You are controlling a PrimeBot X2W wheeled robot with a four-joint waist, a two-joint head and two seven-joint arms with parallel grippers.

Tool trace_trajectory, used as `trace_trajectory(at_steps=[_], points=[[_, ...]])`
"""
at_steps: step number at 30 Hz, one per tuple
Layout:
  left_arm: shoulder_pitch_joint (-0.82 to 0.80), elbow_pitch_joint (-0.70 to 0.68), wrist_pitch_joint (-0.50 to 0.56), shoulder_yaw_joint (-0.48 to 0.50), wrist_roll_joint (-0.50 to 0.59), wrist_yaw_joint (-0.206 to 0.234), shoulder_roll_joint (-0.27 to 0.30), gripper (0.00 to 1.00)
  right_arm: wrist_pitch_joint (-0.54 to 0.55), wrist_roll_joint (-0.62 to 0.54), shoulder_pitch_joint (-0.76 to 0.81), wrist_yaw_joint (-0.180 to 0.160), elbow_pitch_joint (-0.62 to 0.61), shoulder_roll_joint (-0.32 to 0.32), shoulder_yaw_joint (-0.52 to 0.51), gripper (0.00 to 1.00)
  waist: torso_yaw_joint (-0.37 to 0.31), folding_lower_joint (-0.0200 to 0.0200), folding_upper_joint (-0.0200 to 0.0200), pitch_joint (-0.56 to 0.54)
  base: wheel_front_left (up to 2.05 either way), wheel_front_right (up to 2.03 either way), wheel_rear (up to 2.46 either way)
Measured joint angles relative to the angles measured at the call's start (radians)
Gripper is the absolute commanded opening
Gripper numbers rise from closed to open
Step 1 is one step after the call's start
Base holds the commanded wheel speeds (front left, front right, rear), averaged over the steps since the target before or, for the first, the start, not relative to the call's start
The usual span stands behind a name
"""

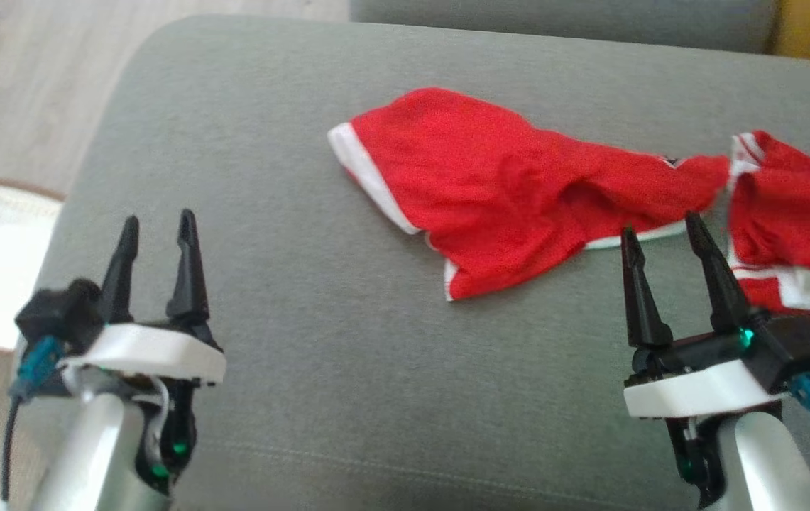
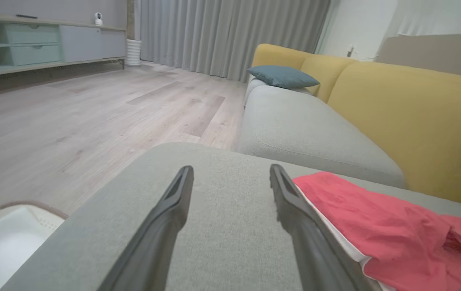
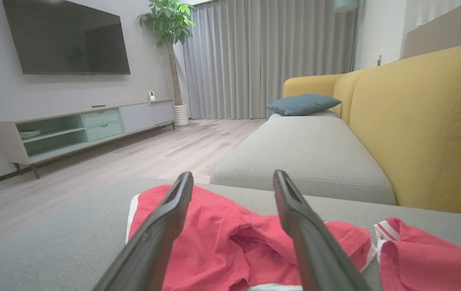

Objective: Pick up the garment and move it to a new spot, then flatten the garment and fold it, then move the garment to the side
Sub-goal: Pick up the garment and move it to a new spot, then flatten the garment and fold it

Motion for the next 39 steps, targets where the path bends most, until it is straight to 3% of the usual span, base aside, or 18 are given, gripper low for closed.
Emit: trace_trajectory(at_steps=[4, 10, 15, 21, 36, 37, 38, 39], points=[[0.031, -0.038, 0.0, 0.017, 0.013, -0.01, -0.054, 1.0, 0.074, -0.038, -0.004, 0.0, 0.011, 0.0, 0.02, 1.0, 0.052, 0.0, 0.0, 0.004, 0.0, 0.0, 0.0], [0.03, -0.024, 0.0, 0.01, 0.045, -0.055, -0.101, 1.0, 0.205, -0.115, -0.053, 0.0, 0.119, -0.001, 0.16, 1.0, 0.107, 0.0, 0.0, 0.034, 0.0, 0.0, 0.0], [0.029, -0.001, 0.0, 0.014, 0.054, -0.082, -0.135, 1.0, 0.246, -0.115, -0.111, 0.0, 0.238, -0.001, 0.205, 1.0, 0.146, 0.0, 0.0, 0.063, 0.0, 0.0, 0.0], [0.027, 0.026, 0.0, 0.035, 0.07, -0.108, -0.157, 1.0, 0.274, -0.099, -0.158, 0.0, 0.352, -0.005, 0.224, 1.0, 0.184, 0.0, 0.0, 0.089, 0.0, 0.0, 0.0], [0.012, 0.05, 0.0, 0.077, 0.089, -0.135, -0.189, 1.0, 0.274, -0.098, -0.23, 0.0, 0.477, -0.008, 0.177, 1.0, 0.215, 0.0, 0.0, 0.116, 0.0, 0.0, 0.0], [0.012, 0.052, 0.0, 0.081, 0.09, -0.139, -0.191, 1.0, 0.276, -0.095, -0.235, 0.0, 0.485, -0.008, 0.173, 0.29, 0.215, 0.0, 0.0, 0.116, 0.0, 0.0, 0.0], [0.012, 0.054, 0.0, 0.085, 0.093, -0.142, -0.192, 1.0, 0.279, -0.096, -0.241, 0.0, 0.494, -0.008, 0.17, 0.0, 0.214, 0.0, 0.0, 0.116, 0.0, 0.0, 0.0], [0.012, 0.055, 0.0, 0.087, 0.097, -0.142, -0.193, 1.0, 0.28, -0.101, -0.245, 0.0, 0.5, -0.008, 0.167, 0.0, 0.213, 0.0, 0.0, 0.116, 0.0, 0.0, 0.0]])
